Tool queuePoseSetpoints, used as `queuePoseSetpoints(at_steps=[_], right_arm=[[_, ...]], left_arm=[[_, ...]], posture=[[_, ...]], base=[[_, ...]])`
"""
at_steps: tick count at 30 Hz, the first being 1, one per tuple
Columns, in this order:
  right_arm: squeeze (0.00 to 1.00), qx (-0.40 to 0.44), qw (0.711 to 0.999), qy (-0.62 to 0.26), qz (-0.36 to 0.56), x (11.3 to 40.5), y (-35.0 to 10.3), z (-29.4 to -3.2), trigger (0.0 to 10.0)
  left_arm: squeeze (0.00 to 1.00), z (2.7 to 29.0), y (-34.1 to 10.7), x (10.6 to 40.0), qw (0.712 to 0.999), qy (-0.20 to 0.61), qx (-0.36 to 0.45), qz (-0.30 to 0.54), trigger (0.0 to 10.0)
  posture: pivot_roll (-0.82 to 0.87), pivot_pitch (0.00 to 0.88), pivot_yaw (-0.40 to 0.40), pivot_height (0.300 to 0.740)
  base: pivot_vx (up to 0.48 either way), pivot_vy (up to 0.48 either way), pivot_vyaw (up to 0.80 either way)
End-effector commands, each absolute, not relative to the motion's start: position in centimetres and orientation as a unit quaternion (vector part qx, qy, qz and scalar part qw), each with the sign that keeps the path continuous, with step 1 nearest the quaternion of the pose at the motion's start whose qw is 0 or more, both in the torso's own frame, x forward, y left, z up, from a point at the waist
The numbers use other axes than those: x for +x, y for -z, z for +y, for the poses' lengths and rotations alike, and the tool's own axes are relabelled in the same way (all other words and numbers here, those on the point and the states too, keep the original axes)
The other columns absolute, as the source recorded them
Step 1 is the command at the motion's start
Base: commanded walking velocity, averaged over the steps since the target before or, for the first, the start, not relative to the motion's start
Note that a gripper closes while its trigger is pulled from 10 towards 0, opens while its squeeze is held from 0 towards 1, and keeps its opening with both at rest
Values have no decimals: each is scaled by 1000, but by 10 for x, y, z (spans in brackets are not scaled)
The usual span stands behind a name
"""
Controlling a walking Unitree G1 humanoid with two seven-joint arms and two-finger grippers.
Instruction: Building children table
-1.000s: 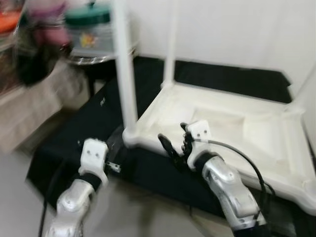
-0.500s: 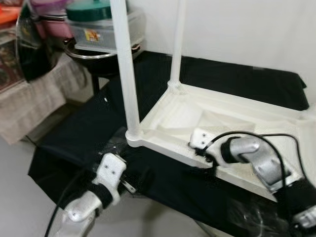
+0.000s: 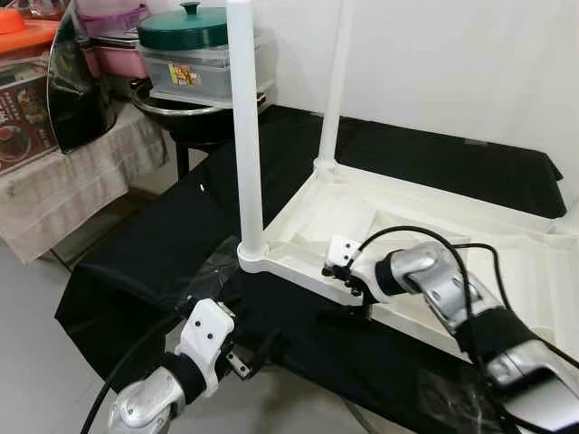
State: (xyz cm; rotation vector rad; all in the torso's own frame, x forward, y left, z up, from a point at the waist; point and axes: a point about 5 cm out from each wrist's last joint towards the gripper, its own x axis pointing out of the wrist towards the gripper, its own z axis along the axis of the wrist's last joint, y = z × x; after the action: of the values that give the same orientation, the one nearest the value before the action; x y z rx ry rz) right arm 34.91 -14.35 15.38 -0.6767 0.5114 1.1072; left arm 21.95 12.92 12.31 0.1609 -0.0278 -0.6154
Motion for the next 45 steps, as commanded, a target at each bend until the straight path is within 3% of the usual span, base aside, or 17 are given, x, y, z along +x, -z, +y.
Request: queuePoseSetpoints(at_steps=[1,3,4,5,6,8,9,23,24,26,27,29,30,35,36,39,45], right_arm=[[0,-334,752,-513,244,350,-149,-144,10000],[0,-341,745,-517,247,349,-148,-144,10000],[0,-354,737,-517,253,349,-146,-145,7804],[0,-354,737,-517,253,349,-146,-145,7804],[0,-361,732,-518,258,348,-144,-146,4392],[0,-364,729,-518,261,348,-143,-147,4392],[0,-363,727,-521,261,348,-143,-147,0],[0,-322,668,-638,209,320,-154,-122,0],[0,-323,667,-639,206,319,-154,-120,1137],[0,-324,666,-640,203,318,-154,-119,1137],[0,-324,668,-639,199,317,-154,-116,3686],[0,-324,670,-638,197,317,-154,-114,3686],[0,-312,686,-630,187,316,-157,-103,10000],[0,-295,712,-611,181,315,-159,-89,10000],[0,-273,748,-573,192,318,-158,-75,10000],[0,-248,791,-519,210,325,-156,-66,10000],[0,-198,844,-432,250,330,-151,-59,10000]], left_arm=[[0,129,-126,218,947,309,87,-15,10000],[0,128,-126,218,947,309,87,-14,10000],[0,128,-126,217,947,308,87,-14,10000],[0,128,-126,217,947,308,87,-14,10000],[0,128,-126,217,947,308,87,-14,10000],[0,128,-126,216,948,307,86,-14,10000],[0,128,-126,216,948,307,86,-14,10000],[0,128,-125,216,947,307,89,-14,10000],[0,127,-125,216,947,308,89,-14,10000],[0,127,-125,217,947,309,90,-14,10000],[0,127,-125,217,947,309,90,-15,10000],[0,127,-125,217,946,310,90,-15,10000],[0,127,-125,217,946,310,91,-16,10000],[0,126,-125,217,946,309,91,-16,10000],[0,125,-126,217,946,309,91,-17,10000],[0,124,-126,217,946,309,90,-19,10000],[0,122,-126,217,947,309,89,-21,10000]], posture=[[13,75,-22,740],[13,75,-22,740],[12,83,-26,740],[12,83,-26,740],[12,85,-28,740],[11,86,-29,740],[11,87,-31,740],[0,84,-25,740],[0,83,-25,740],[0,83,-25,740],[0,83,-25,740],[0,83,-25,740],[-1,85,-27,740],[-2,85,-28,740],[-3,83,-31,740],[-5,82,-33,740],[-8,81,-40,740]], base=[[0,0,0],[0,0,0],[0,0,0],[0,0,0],[0,0,0],[0,0,0],[0,0,0],[0,0,0],[0,0,0],[0,0,0],[0,0,0],[0,0,0],[0,0,0],[0,0,0],[0,0,0],[0,0,0],[0,0,0]])
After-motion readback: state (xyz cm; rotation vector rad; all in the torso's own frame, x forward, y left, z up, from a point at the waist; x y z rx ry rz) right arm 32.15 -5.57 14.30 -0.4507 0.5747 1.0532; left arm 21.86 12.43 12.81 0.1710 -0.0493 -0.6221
